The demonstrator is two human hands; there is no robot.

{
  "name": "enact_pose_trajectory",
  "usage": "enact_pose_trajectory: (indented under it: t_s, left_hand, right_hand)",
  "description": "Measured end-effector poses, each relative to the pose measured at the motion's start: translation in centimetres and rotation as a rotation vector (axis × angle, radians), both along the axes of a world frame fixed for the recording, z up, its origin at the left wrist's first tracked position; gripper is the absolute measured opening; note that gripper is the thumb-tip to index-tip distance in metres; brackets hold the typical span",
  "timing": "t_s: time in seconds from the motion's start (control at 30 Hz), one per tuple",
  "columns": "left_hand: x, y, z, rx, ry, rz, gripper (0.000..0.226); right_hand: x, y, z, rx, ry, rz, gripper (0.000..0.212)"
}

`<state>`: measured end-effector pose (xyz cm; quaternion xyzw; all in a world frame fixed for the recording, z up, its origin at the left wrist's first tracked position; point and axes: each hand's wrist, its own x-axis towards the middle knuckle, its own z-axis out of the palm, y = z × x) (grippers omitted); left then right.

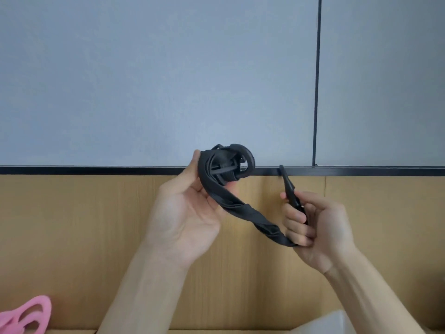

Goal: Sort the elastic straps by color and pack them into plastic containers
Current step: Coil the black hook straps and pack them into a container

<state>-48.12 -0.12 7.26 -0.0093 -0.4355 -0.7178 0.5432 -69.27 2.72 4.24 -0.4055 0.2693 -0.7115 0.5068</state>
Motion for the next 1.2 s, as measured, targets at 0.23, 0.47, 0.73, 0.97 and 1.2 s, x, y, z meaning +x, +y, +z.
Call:
enact_pose_trajectory:
  t_s: [0.23, 0.47, 0.73, 0.97, 1.2]
  left_hand:
    - [0.1, 0.4, -1.1, -0.466, -0.228, -0.397, 0.037]
    - [-0.8, 0.1, -1.9, -0.624, -0.496, -0.078, 0.048]
    - [-1.3, -1.6, -3.2, -0.62, -0.729, 0.055, 0.029]
    - [-2.4, -1.7, -3.8, -0.556, -0.811, 0.236, 0.033]
    - [-3.3, -1.9, -3.9, -0.426, -0.737, 0.611, 0.027]
  right_hand:
    - [-2.3, 1.7, 1.3, -0.183, -0.126, -0.103, 0.02]
    - [-4.2, 3.3, 2.0, -0.263, -0.251, -0.206, 0.024]
    - [-4.3, 4.9, 3.2, -0.342, -0.288, -0.262, 0.021]
    - [-2.8, 6.0, 4.0, -0.386, -0.264, -0.219, 0.023]
    - [0.9, 6.2, 4.2, -0.371, -0.254, -0.101, 0.02]
